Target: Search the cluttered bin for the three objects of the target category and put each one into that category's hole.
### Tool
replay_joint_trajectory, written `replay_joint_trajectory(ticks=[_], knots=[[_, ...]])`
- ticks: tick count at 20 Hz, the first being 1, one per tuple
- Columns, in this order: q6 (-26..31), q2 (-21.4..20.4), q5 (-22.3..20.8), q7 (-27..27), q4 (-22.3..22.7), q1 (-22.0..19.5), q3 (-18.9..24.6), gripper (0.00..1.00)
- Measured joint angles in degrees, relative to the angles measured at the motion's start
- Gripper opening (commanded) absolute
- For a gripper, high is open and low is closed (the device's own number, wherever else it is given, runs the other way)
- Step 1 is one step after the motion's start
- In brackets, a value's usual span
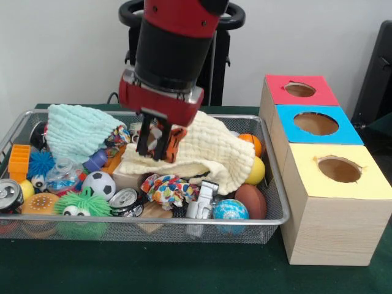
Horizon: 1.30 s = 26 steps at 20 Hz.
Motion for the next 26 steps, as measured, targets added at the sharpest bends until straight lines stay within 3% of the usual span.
replay_joint_trajectory(ticks=[6, 10, 12, 13, 22, 26], knots=[[-0.06, -6.31, 0.27, 0.0, 6.07, -0.01, -0.35, 0.0], [-2.52, -11.38, 1.22, 0.0, 13.71, 0.0, -0.37, 0.0], [-3.41, -12.21, 1.4, 0.0, 15.29, 0.0, -0.36, 0.0], [-5.76, -13.86, 1.73, 0.0, 18.91, -0.01, -0.35, 0.0], [-13.73, -19.28, 3.31, 0.0, 33.03, 0.36, 0.21, 0.0], [-15.86, -21.03, 3.92, 0.02, 38.64, 3.16, 0.03, 0.0]])
